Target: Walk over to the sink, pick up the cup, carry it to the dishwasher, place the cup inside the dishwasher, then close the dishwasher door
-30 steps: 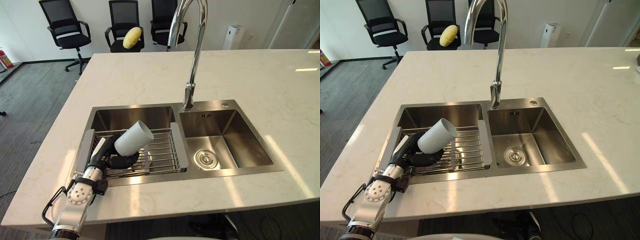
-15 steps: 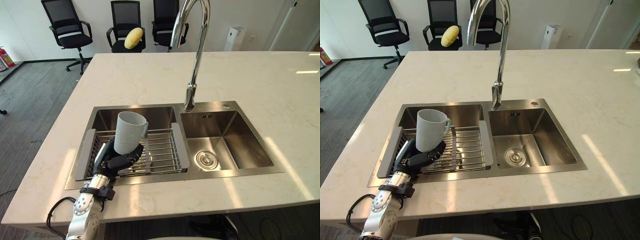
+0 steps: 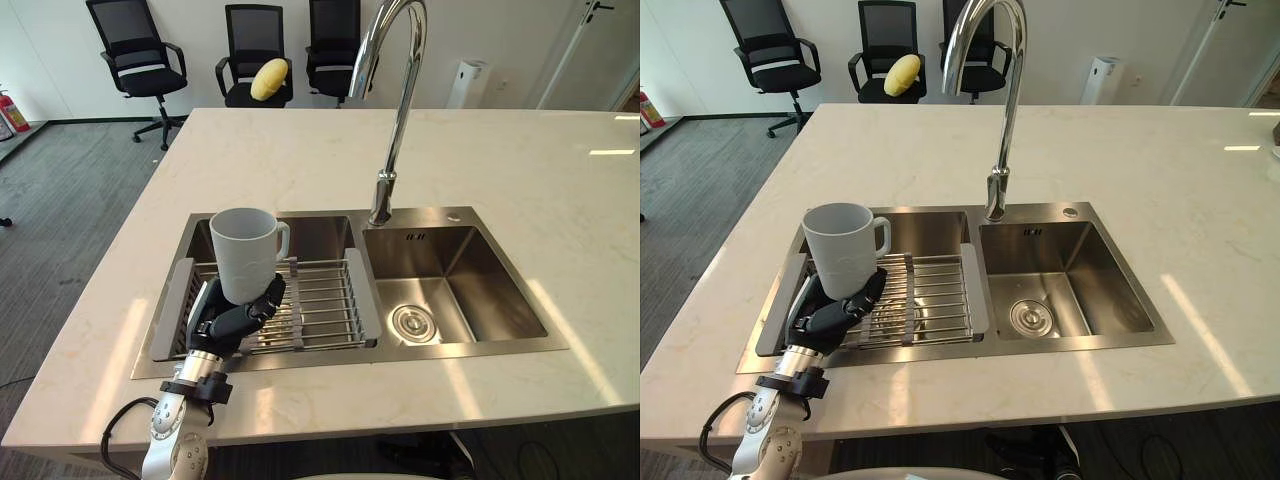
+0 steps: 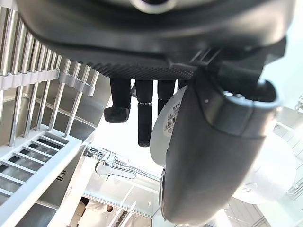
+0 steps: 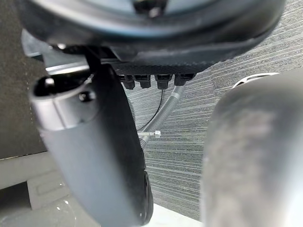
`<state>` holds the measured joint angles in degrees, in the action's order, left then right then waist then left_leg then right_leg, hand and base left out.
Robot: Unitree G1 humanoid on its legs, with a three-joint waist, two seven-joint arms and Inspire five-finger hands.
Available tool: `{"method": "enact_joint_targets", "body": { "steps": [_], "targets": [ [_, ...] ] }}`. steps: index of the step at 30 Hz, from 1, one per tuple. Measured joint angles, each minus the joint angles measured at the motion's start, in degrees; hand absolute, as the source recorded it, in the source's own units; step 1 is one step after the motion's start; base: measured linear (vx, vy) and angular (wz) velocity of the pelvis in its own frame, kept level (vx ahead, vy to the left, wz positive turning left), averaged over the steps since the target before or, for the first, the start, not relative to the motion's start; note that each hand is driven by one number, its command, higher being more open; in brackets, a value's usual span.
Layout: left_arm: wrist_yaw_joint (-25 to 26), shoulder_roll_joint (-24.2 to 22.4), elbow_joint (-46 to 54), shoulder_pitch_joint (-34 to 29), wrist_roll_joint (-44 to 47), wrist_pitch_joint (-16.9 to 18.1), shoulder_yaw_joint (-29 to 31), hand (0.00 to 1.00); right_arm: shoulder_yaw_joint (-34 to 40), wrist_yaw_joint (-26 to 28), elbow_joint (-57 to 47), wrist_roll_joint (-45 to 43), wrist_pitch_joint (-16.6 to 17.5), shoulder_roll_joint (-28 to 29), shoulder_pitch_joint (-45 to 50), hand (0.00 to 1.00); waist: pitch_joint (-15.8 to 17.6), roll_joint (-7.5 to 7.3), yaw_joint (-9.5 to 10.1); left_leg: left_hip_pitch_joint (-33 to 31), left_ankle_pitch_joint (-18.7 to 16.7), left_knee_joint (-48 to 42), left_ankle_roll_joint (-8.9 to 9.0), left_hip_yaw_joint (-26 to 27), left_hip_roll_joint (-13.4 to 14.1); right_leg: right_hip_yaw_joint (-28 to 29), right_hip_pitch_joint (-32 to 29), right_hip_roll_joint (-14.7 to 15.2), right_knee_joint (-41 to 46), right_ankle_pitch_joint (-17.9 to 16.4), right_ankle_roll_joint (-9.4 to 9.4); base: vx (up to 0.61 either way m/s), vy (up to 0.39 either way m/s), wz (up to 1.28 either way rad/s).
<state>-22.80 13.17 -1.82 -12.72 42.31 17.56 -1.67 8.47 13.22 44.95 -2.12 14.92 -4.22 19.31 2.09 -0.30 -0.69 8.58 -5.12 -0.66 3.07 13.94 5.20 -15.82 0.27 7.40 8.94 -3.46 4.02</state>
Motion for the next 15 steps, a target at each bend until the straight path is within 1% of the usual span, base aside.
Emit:
{"method": "enact_joint_targets", "body": {
  "steps": [5, 10, 11, 13, 15],
  "targets": [
    [0.0, -0.7, 1.1, -1.1, 1.2, 0.3, -0.5, 0.00, -0.3, -0.1, 0.2, -0.1, 0.0, 0.0, -0.8, 1.00, 0.0, 0.01, -0.02, 0.1, -0.3, -0.2, -0.39, 0.7, -0.3, 1.1, -0.1, 0.0, -1.0, 0.8, 0.12, -0.01, 0.023, -0.11],
    [0.1, -1.2, 5.2, -2.7, 1.2, 1.8, -1.6, 0.00, -0.9, -0.7, -0.9, -0.1, 0.3, 0.1, -0.6, 1.00, 0.1, 0.02, 0.03, 0.1, -1.0, -0.9, -0.66, 1.5, -0.5, 2.6, -0.2, 0.0, -2.0, 1.8, 0.44, -0.02, 0.024, -0.17],
    [0.3, -1.8, 6.7, -3.1, 1.2, 2.1, -1.6, 0.00, -1.0, -0.8, -1.1, -0.1, 0.4, 0.1, -0.6, 1.00, 0.2, 0.02, 0.12, 0.2, -1.4, -1.5, -0.63, 2.3, -0.5, 3.3, -0.6, 0.0, -1.8, 1.9, 0.63, -0.04, 0.036, -0.30],
    [0.4, -3.5, 8.9, -3.3, 1.5, 3.2, -2.1, 0.00, -1.0, -1.0, -2.0, -0.1, 0.4, 0.2, -0.5, 1.00, 0.4, -0.05, 0.48, 0.5, -2.1, -2.0, -0.85, 3.4, -0.8, 4.7, -1.6, 0.4, -0.1, 1.5, 0.96, -0.05, 0.041, -0.33],
    [1.4, -4.9, 13.3, -2.9, 1.5, 4.3, -3.3, 0.00, -1.0, -1.1, -5.4, -0.1, 0.5, 0.3, 0.1, 1.00, 2.7, -0.50, 0.37, 0.3, -4.2, -4.7, -1.79, 3.7, -1.7, 5.3, -3.4, 2.1, 5.5, -0.5, 1.05, -0.06, 0.046, -0.16]
  ]
}}
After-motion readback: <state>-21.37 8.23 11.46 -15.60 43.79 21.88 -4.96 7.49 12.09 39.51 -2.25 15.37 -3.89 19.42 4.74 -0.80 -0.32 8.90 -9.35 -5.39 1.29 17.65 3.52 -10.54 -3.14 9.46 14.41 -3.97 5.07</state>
